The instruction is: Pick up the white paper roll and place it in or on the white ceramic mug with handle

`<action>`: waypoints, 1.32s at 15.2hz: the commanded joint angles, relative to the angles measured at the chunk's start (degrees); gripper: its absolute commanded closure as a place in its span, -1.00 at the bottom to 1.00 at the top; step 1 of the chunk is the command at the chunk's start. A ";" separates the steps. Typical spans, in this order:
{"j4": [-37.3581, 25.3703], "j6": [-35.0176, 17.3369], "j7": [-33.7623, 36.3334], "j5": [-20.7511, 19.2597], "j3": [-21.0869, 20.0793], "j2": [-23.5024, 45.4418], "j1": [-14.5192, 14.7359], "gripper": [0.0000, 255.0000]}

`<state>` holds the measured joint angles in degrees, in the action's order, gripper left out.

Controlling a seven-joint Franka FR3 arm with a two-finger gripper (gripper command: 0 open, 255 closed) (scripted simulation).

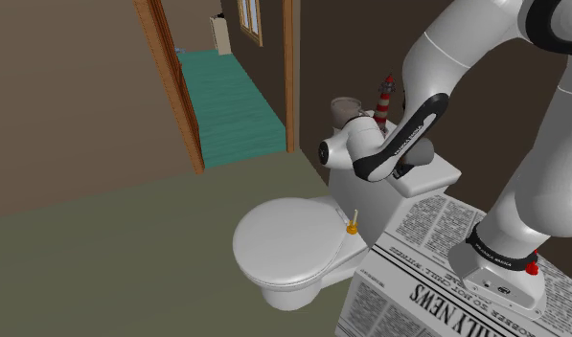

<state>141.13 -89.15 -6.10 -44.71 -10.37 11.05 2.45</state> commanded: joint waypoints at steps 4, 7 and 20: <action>-0.01 -0.04 -0.02 0.00 -0.01 0.01 0.00 1.00; 0.00 -0.05 -0.01 0.00 -0.01 0.02 0.00 1.00; 0.37 6.11 -7.10 1.50 -0.70 -9.87 0.35 1.00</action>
<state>141.45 -83.52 -12.65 -43.25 -11.04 1.96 2.79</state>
